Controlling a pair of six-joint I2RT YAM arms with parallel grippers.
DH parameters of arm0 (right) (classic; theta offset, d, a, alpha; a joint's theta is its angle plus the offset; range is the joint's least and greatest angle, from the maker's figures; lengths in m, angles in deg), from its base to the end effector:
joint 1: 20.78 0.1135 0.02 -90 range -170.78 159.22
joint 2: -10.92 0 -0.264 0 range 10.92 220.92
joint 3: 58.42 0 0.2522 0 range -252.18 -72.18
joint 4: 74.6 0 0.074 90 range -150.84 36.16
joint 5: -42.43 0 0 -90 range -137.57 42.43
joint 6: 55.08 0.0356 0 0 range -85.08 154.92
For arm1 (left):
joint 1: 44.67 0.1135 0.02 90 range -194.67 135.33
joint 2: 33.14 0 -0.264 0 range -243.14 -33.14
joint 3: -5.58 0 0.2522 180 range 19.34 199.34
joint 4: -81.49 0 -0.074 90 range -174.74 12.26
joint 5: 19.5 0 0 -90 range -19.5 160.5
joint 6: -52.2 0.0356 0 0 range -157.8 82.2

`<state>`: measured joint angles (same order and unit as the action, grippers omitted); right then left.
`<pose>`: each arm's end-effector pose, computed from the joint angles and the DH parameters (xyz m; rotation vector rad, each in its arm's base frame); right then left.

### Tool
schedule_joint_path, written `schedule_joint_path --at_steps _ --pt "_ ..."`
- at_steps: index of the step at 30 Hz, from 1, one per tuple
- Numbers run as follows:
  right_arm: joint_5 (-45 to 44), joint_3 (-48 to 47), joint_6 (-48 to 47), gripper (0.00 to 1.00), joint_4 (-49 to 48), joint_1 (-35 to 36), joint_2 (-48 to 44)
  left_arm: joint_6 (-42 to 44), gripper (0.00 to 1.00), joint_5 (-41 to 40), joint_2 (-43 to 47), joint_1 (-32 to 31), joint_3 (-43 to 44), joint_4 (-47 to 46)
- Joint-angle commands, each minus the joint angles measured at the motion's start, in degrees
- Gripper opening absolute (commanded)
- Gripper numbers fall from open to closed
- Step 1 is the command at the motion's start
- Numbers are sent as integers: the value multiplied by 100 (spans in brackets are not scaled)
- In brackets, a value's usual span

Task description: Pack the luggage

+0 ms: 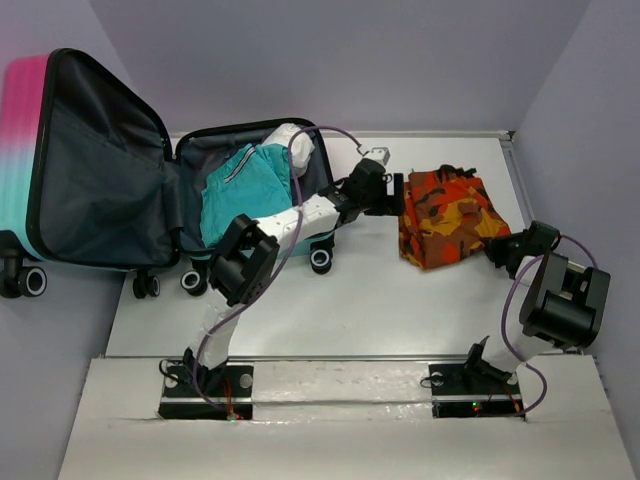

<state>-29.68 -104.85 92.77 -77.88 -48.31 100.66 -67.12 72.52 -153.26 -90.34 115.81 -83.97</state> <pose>0.2577 -0.1220 0.1351 1.4366 1.8064 0.6302 0.3490 -0.3590 0.2532 0.3232 2.0816 -0.8553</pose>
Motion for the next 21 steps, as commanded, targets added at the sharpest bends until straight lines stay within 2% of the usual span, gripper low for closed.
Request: schedule_joint_path --at_steps 1,4,7,9,13,14,17,21 --pt "109 181 -598 16 262 28 -228 -441 99 -580 -389 -135 671 81" --pt "267 173 -704 15 254 28 -211 -636 99 -493 -811 -162 873 -34" --pt "347 173 -827 12 254 28 -246 -908 99 -11 -1066 -144 936 -752" --pt "391 181 -976 10 262 28 -263 -1014 99 18 -1224 -144 1031 -973" --pt "566 155 -1003 10 262 28 -123 -1041 99 -140 -2023 -39 2208 -474" --pt "593 155 -1003 10 262 28 -88 -1014 99 -167 -2355 -38 2767 -377" --pt "681 181 -1047 10 210 28 -52 -874 99 -448 -2936 -39 3735 -8" --pt "856 190 -1056 10 175 28 -79 -803 99 -755 -3412 14 4293 326"
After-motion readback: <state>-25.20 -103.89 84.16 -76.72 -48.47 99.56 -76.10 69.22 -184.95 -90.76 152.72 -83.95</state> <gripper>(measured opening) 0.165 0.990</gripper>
